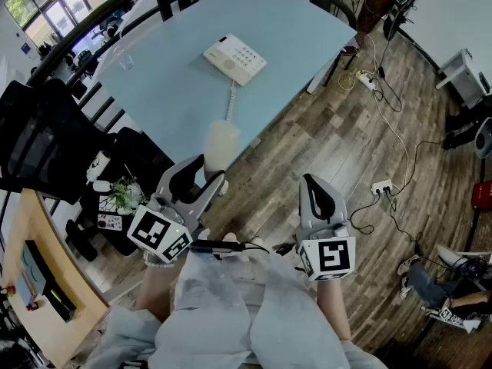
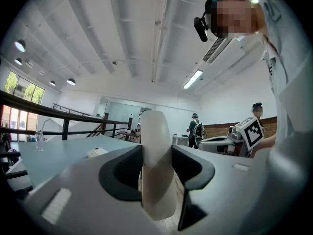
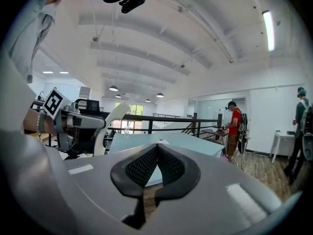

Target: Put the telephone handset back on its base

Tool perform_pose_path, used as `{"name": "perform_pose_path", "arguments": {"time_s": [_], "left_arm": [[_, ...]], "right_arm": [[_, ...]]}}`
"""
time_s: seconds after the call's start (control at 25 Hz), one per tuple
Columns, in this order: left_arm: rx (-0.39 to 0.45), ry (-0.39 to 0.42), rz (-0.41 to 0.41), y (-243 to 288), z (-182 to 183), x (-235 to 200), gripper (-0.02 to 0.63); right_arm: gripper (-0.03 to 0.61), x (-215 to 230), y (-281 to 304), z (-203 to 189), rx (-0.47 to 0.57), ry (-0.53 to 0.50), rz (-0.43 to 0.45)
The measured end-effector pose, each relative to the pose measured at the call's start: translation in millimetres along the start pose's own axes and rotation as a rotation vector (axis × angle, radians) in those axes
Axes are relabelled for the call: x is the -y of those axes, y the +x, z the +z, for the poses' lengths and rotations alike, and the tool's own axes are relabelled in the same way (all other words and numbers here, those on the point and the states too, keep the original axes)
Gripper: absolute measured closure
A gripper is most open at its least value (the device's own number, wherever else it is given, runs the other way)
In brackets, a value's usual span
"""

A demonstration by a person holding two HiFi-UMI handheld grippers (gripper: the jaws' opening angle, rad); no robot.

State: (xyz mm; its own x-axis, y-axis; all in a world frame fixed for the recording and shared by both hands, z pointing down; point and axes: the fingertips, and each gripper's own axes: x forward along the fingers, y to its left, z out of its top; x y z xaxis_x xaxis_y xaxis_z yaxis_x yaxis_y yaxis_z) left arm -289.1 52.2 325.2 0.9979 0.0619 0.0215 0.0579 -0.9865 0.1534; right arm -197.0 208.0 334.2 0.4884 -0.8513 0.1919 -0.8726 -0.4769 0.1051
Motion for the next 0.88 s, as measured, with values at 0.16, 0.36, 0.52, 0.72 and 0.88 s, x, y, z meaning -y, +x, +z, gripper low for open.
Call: {"name": "perform_pose_path", "arguments": {"time_s": [0.16,0.36,0.52,0.72,0.88], "left_arm": [[-0.009,-0.011,-0.001,3,-2,-1,0.425],[-0.015,-0.006,0.003,8,-5,3,0.425],[-0.018,-0.002,0.008,13,-5,7,0.425],[-0.020,0.002,0.023,17,-5,14,0.425],[-0.024,0.003,0.038,24,-6,20,0.425]], "right_arm": [[0.572,2,2,-2,-0.004,0.000,0.001],[0.572,8,-1,-9,-0.014,0.000,0.003],[0.572,14,-1,-11,-0.014,-0.003,0.011],[0.572,19,-5,-10,0.008,0.024,0.040],[0.572,26,-7,-11,0.022,0.039,0.079]]}}
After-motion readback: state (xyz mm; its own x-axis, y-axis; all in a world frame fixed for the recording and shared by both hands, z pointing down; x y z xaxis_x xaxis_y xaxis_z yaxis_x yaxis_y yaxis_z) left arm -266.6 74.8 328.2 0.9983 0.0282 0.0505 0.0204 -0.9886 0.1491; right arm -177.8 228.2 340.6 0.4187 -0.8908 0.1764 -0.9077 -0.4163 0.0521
